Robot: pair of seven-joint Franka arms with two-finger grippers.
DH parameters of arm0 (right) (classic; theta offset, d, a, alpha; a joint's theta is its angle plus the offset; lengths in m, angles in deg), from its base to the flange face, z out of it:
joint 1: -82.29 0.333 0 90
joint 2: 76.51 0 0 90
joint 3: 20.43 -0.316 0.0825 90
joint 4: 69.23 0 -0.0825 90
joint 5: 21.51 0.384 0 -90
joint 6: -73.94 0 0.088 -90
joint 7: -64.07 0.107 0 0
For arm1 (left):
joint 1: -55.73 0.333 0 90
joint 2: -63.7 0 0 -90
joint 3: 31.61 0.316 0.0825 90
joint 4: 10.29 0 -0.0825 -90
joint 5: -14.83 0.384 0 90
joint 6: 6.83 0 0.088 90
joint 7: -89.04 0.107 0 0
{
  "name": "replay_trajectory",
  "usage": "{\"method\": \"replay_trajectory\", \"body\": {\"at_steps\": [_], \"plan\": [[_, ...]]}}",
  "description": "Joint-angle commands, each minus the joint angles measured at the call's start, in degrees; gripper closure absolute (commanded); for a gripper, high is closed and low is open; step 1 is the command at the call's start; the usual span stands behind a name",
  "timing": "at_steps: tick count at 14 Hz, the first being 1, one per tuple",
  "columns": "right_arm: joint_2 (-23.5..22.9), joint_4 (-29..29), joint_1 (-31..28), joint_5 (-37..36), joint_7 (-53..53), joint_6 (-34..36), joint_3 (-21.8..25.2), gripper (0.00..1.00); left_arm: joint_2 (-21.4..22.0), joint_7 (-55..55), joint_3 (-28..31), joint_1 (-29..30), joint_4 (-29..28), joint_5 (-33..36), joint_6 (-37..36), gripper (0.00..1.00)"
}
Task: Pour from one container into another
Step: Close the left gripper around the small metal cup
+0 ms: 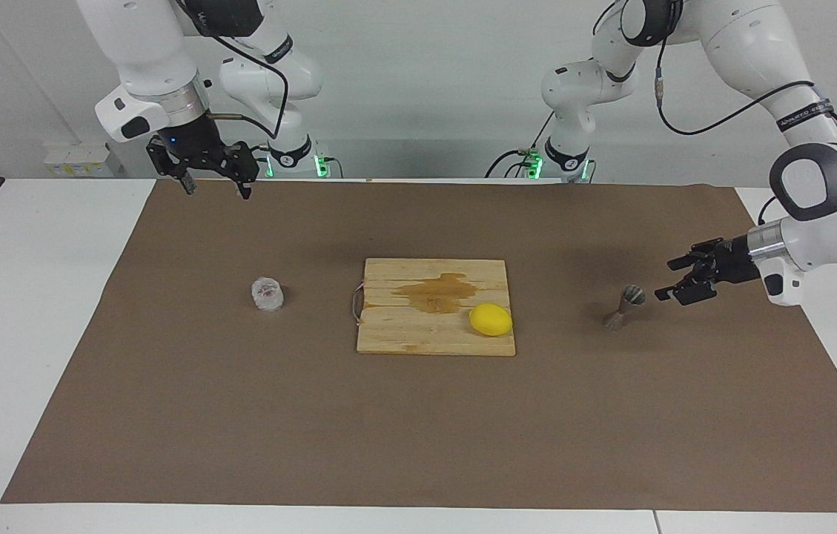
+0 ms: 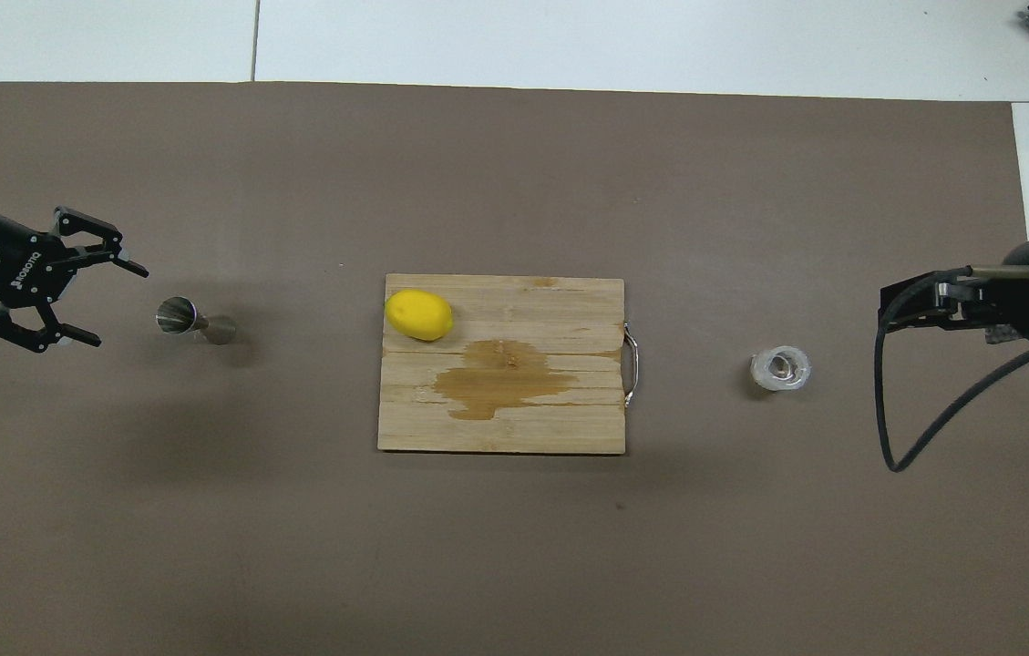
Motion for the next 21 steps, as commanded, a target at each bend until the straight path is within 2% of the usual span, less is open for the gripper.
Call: {"method": "replay_trajectory", "body": {"at_steps": [1, 5, 12, 18, 21], "plan": [[1.2, 1.4, -0.3, 1.3, -0.4, 0.0, 0.2, 0.00, -2.3, -4.2, -0.4, 2.0, 1.1, -3.1, -1.6, 0.00], [1.2, 1.4, -0.3, 1.4, -0.4, 0.0, 0.2, 0.00, -6.1, -4.5, -0.4, 6.0, 1.1, -9.2, -3.6, 0.00], [1.2, 1.4, -0.3, 1.3, -0.4, 0.0, 0.2, 0.00, -11.9, -5.9, -0.4, 9.3, 0.5, -16.2, -4.8, 0.00], [1.2, 1.4, -0.3, 1.4, -0.4, 0.0, 0.2, 0.00, -13.0, -6.6, -0.4, 10.3, -3.1, -23.5, -6.5, 0.00], [1.2, 1.4, -0.3, 1.4, -0.4, 0.0, 0.2, 0.00, -15.2, -6.6, -0.4, 10.5, -3.4, -25.9, -7.0, 0.00]]}}
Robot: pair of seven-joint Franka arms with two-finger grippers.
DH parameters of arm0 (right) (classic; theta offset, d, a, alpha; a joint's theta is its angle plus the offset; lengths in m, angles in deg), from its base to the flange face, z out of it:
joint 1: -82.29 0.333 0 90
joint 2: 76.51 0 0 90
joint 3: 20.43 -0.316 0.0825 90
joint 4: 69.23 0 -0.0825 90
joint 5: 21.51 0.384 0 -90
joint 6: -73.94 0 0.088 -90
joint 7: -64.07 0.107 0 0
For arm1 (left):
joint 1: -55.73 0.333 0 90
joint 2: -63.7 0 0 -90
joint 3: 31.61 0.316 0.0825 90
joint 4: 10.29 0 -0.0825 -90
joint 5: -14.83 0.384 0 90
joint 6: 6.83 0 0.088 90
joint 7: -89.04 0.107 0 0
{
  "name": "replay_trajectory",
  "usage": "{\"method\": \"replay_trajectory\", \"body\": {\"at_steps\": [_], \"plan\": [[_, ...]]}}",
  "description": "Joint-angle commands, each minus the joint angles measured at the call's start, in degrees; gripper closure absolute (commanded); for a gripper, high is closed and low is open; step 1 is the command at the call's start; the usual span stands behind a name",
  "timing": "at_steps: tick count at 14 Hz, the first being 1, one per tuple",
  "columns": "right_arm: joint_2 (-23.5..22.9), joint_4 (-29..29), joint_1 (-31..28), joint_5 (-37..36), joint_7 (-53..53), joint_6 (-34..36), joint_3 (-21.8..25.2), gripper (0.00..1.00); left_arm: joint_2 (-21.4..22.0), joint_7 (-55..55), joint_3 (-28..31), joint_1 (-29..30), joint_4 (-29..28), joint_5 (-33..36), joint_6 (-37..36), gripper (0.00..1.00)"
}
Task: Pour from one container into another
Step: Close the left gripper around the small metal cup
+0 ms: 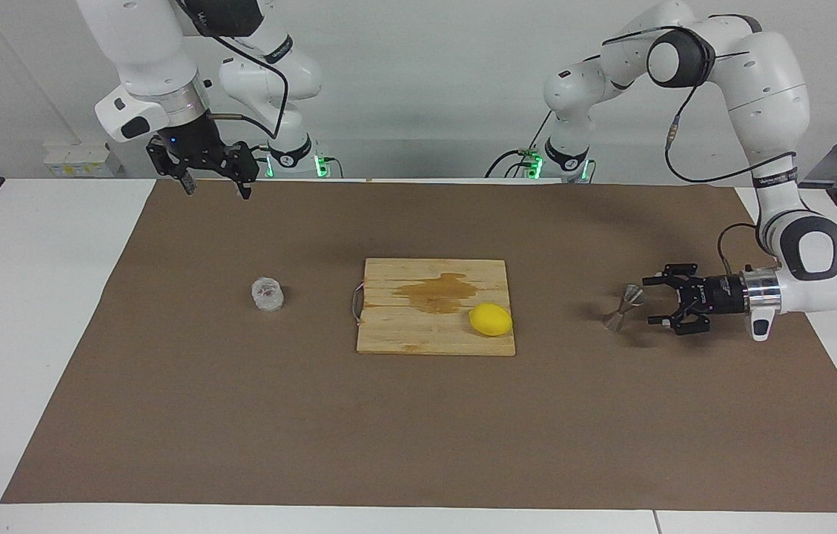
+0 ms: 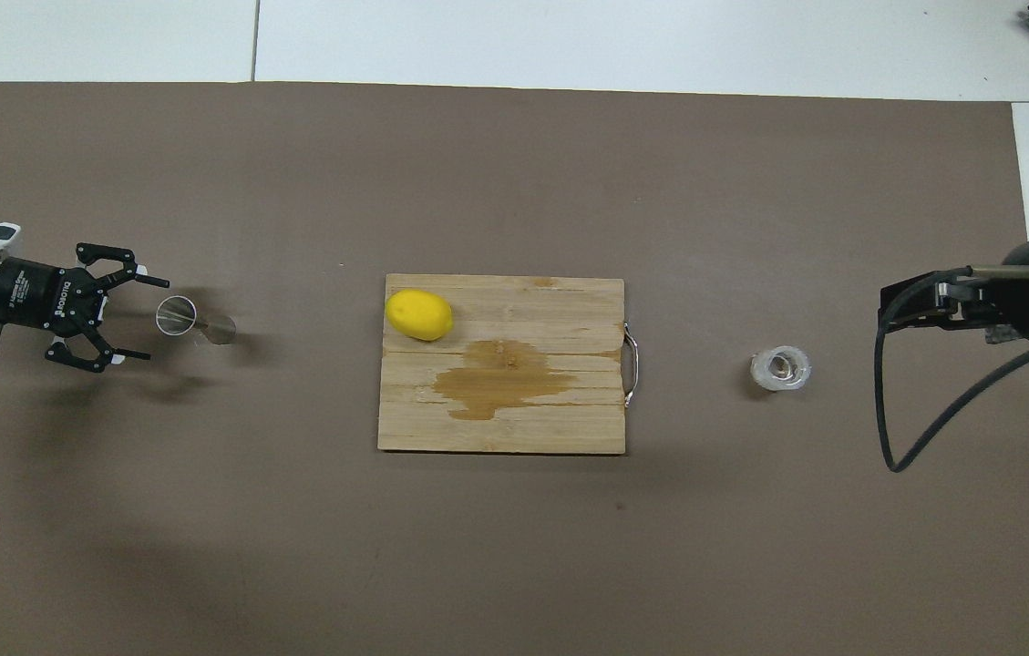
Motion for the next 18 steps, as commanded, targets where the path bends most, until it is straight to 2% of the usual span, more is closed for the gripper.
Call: {"method": "replay_trajectory", "body": {"at_steps": [1, 5, 18], "plan": [[1.2, 1.4, -0.3, 1.3, -0.4, 0.0, 0.2, 0.00, -1.4, -1.0, -0.3, 0.8, -0.1, -1.9, -1.3, 0.00], [1.2, 1.3, -0.3, 1.4, -0.4, 0.0, 0.2, 0.00, -1.7, -0.6, -0.3, 1.1, -1.4, -4.8, -1.3, 0.00], [1.2, 1.4, -0.3, 1.3, -0.4, 0.0, 0.2, 0.00, -1.9, 3.6, -0.4, 0.5, -3.1, -7.1, -2.5, 0.00]]}}
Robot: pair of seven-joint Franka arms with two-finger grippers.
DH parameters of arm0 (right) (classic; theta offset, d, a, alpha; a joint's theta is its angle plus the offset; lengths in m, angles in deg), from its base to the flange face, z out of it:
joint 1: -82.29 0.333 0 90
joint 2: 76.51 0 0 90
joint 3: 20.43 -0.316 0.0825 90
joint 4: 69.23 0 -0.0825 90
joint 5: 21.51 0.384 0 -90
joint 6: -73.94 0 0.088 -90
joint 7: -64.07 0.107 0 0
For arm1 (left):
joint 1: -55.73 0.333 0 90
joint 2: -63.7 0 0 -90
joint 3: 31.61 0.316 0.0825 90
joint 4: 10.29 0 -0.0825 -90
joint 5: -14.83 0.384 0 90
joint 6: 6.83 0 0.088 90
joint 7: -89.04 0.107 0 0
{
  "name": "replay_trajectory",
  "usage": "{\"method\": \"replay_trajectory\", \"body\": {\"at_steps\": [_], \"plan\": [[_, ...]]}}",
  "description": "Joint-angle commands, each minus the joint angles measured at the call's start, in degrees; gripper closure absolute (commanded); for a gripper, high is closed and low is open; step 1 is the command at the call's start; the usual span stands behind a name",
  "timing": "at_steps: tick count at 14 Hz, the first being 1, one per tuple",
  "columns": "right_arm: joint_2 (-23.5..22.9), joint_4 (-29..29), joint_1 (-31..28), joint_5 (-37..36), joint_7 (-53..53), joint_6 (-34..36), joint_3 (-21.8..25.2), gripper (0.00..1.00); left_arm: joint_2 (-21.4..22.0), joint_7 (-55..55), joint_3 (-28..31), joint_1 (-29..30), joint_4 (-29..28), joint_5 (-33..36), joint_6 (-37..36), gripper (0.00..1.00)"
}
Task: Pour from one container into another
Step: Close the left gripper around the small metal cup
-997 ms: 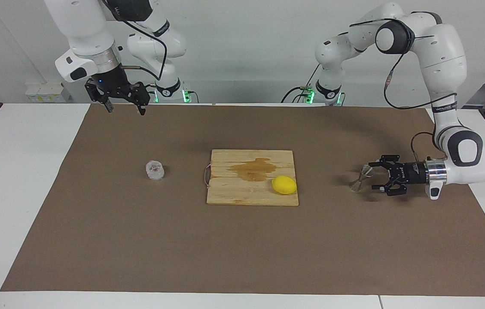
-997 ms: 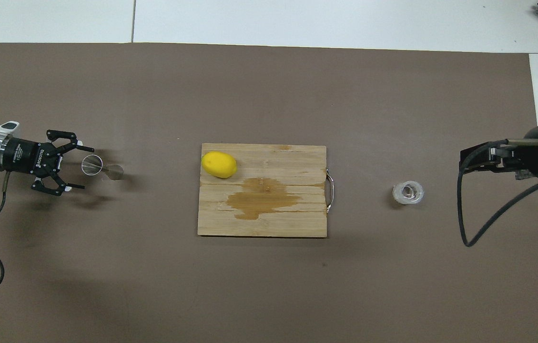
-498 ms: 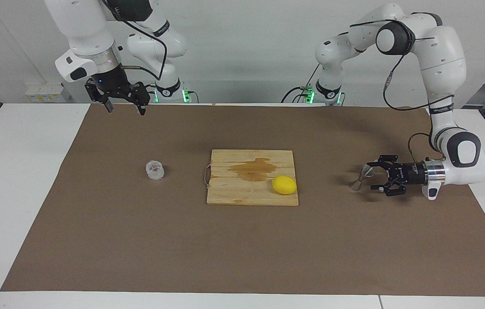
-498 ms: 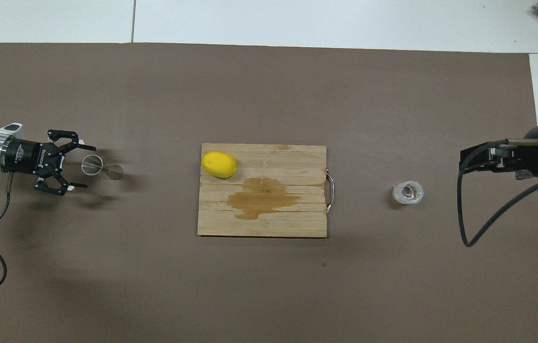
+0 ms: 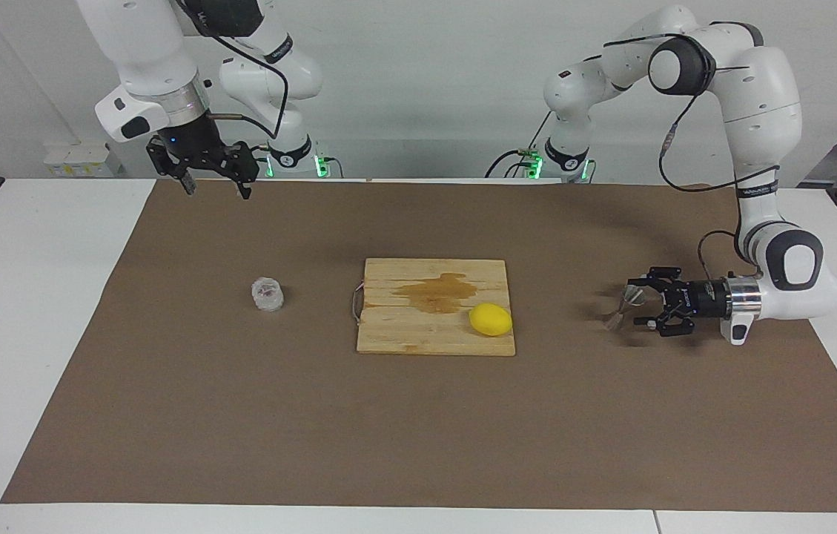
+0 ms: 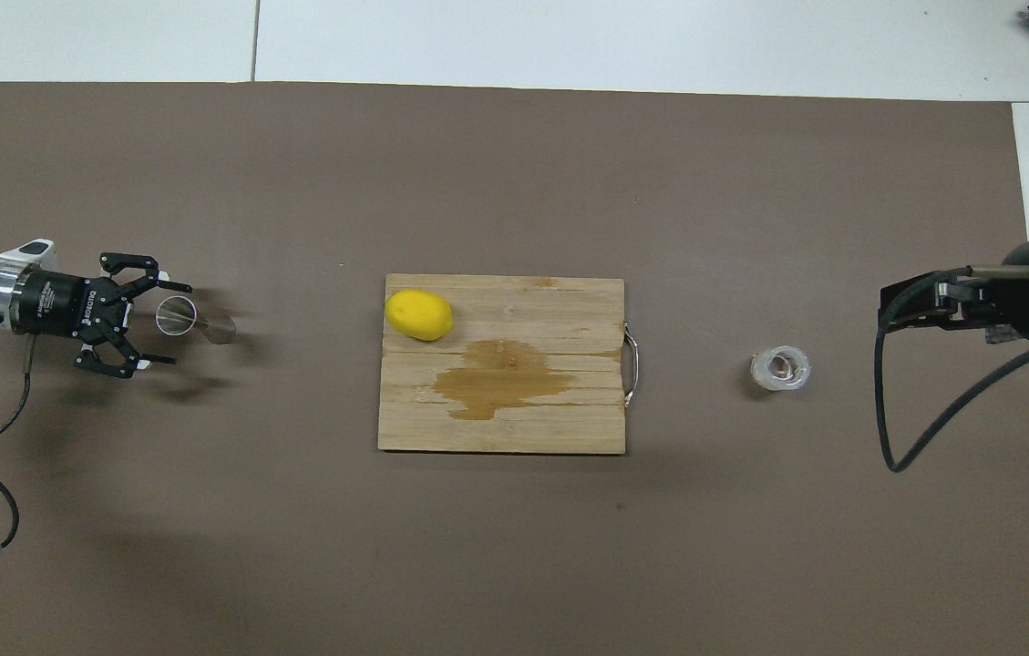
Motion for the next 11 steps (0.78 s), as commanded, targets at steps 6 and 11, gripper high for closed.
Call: {"method": "replay_trajectory", "body": {"at_steps": [6, 11], "plan": [[1.2, 1.4, -0.3, 1.4, -0.4, 0.0, 0.2, 0.00, -0.6, 1.0, -0.1, 0.0, -1.2, -2.3, -0.6, 0.00], [1.2, 1.4, -0.3, 1.3, -0.4, 0.0, 0.2, 0.00, -0.5, 1.0, -0.1, -0.1, -1.3, -2.5, -0.6, 0.00]]}}
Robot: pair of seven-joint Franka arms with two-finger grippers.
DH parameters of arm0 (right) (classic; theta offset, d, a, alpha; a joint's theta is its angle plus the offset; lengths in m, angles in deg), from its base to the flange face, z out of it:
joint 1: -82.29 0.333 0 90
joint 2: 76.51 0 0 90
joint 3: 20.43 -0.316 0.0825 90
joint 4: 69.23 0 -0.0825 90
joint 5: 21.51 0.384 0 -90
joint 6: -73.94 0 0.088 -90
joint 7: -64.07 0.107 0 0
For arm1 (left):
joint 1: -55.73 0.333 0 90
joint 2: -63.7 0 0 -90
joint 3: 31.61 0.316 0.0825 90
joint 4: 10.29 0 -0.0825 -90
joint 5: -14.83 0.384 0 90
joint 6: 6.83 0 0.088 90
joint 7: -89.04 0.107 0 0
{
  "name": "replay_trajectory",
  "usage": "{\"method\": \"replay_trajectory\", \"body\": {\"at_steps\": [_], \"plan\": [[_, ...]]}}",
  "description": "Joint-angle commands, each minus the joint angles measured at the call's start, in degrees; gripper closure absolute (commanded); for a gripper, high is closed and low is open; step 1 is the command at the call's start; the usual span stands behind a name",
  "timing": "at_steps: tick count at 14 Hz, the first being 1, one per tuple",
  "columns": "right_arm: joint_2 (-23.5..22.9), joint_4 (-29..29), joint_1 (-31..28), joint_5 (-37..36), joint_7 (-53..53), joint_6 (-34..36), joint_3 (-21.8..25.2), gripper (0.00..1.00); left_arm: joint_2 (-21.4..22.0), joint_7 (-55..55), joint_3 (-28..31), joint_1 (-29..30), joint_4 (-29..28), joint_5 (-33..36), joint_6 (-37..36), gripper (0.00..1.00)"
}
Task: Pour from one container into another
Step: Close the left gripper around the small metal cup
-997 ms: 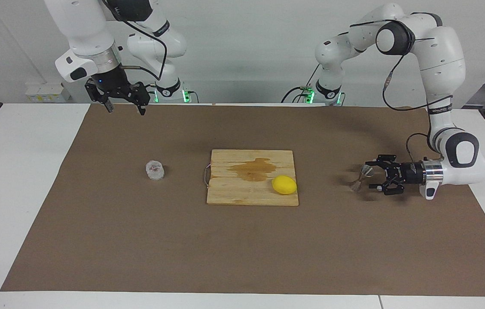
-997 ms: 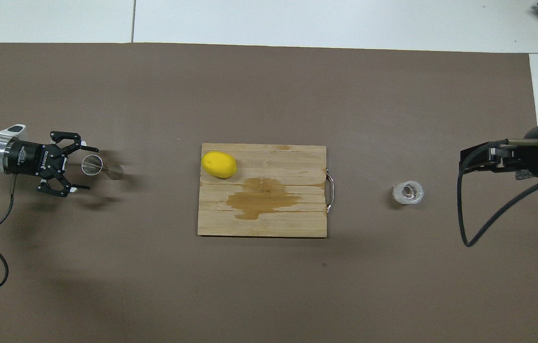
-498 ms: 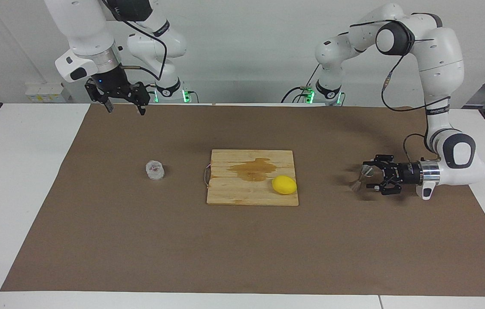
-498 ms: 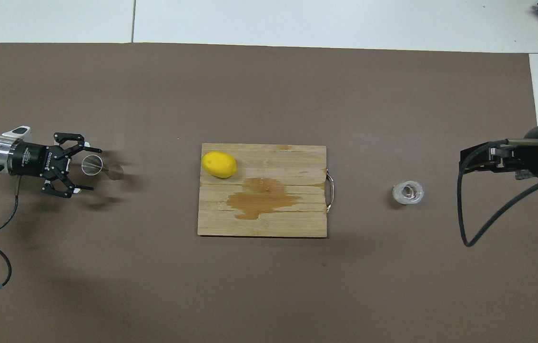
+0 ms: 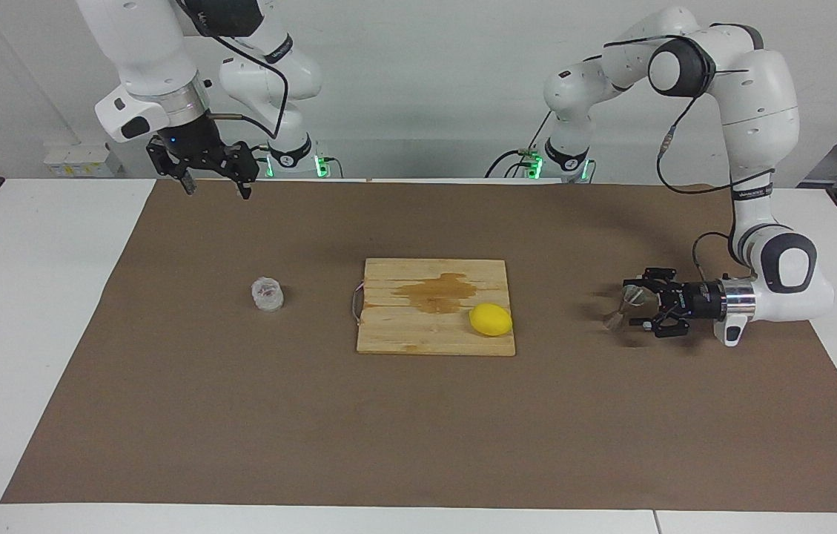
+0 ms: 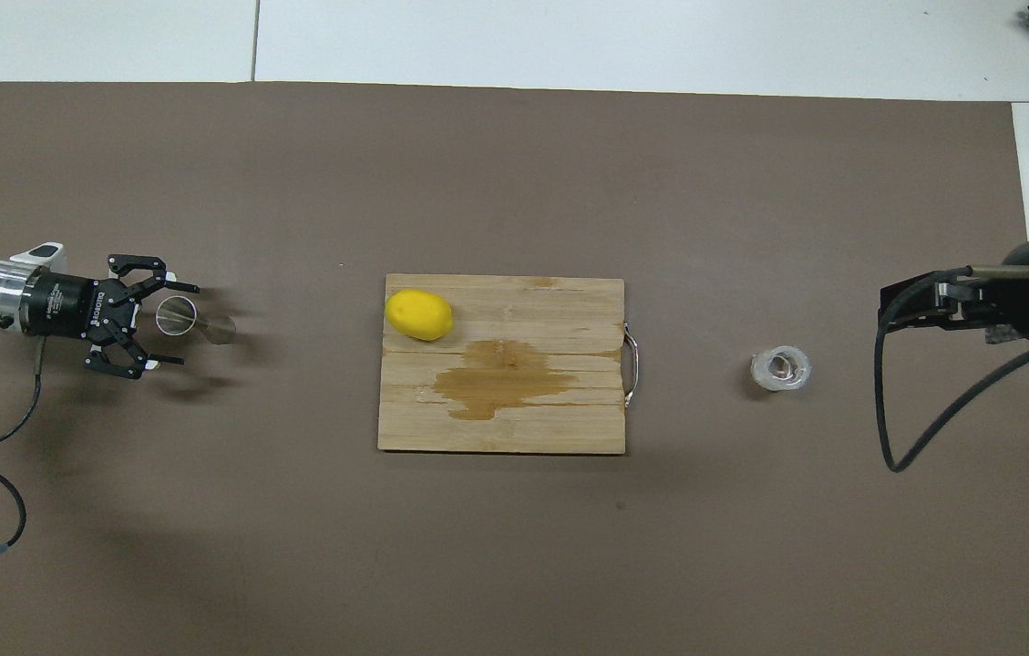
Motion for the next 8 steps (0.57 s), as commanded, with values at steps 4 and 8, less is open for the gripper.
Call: {"method": "replay_trajectory", "body": {"at_steps": [4, 8], "plan": [[1.2, 1.4, -0.3, 1.4, -0.4, 0.0, 0.2, 0.00, -0.1, 3.0, 0.2, 0.0, -0.6, -1.2, -0.9, 0.22], [1.2, 1.4, -0.3, 1.4, -0.4, 0.0, 0.2, 0.00, -0.1, 3.0, 0.2, 0.0, -0.6, -1.2, -0.9, 0.29]]}}
